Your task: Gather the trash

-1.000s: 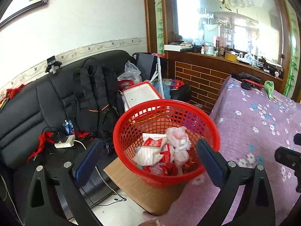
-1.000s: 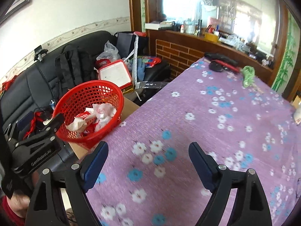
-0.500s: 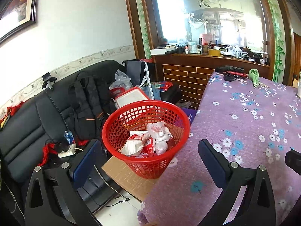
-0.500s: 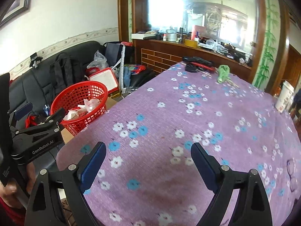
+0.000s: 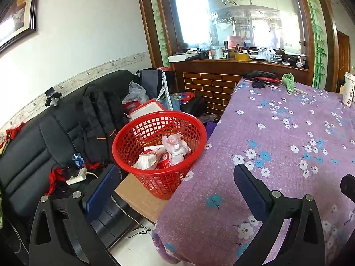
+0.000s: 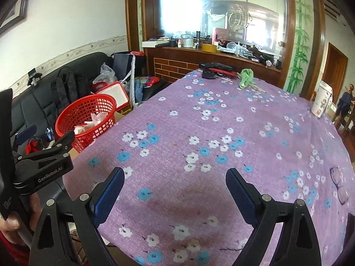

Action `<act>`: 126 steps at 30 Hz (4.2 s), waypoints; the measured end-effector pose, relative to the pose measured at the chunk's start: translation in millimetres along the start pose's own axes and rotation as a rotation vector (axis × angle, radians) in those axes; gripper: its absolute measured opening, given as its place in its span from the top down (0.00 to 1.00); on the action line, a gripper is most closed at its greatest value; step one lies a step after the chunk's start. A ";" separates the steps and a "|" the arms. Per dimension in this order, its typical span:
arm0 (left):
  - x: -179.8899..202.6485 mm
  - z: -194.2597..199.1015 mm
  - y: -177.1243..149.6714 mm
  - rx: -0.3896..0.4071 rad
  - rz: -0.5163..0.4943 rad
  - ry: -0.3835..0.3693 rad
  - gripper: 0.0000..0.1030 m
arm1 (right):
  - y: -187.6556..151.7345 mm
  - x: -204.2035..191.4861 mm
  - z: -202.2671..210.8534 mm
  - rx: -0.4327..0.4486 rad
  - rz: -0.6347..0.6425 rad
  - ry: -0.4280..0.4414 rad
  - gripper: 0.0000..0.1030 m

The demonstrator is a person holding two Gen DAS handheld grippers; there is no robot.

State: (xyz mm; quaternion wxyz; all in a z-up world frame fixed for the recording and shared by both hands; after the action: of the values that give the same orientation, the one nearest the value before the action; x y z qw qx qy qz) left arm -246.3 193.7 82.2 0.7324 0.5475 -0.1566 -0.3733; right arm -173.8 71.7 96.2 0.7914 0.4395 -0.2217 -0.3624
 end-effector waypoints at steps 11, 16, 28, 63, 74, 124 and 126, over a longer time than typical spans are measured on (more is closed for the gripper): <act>1.3 -2.5 -6.4 -0.009 -0.002 -0.002 0.01 | -2.8 -2.3 -8.6 -0.021 0.005 -0.020 0.08; 1.3 -2.8 -7.2 -0.008 0.001 -0.004 0.01 | -3.4 -6.7 -12.0 -0.031 0.012 -0.021 0.08; -2.1 -4.4 -7.3 -0.006 0.006 -0.003 0.01 | -3.5 -16.0 -13.5 -0.038 0.034 -0.027 0.08; -1.4 -7.8 -12.1 -0.008 0.005 -0.009 0.01 | -7.9 -13.2 -16.0 -0.060 0.033 -0.026 0.08; 0.2 -7.9 -15.3 -0.012 0.006 -0.009 0.01 | -8.8 -13.2 -17.3 -0.066 0.033 -0.024 0.08; 25.0 -12.3 -20.7 -0.032 -0.037 -0.064 0.01 | -17.4 18.2 -29.4 -0.114 -0.058 -0.039 0.08; 39.9 -11.2 -18.4 -0.032 -0.063 -0.100 0.01 | -18.6 35.1 -30.4 -0.119 -0.092 -0.060 0.08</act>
State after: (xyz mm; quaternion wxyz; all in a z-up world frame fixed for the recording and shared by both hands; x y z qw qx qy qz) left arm -219.2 170.5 54.3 0.7204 0.5210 -0.1696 -0.4253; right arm -138.0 54.4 65.8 0.7916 0.3902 -0.2031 -0.4241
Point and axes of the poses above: each gripper's, at about its wrist camera, not at the fingertips, and z roughly against the way its jaws point, x to its right, y to its top, the point moved 1 cm from there along -z, roughly the way its jaws point, and after that the axes turned 11 degrees about x, right-handed, at the moved point
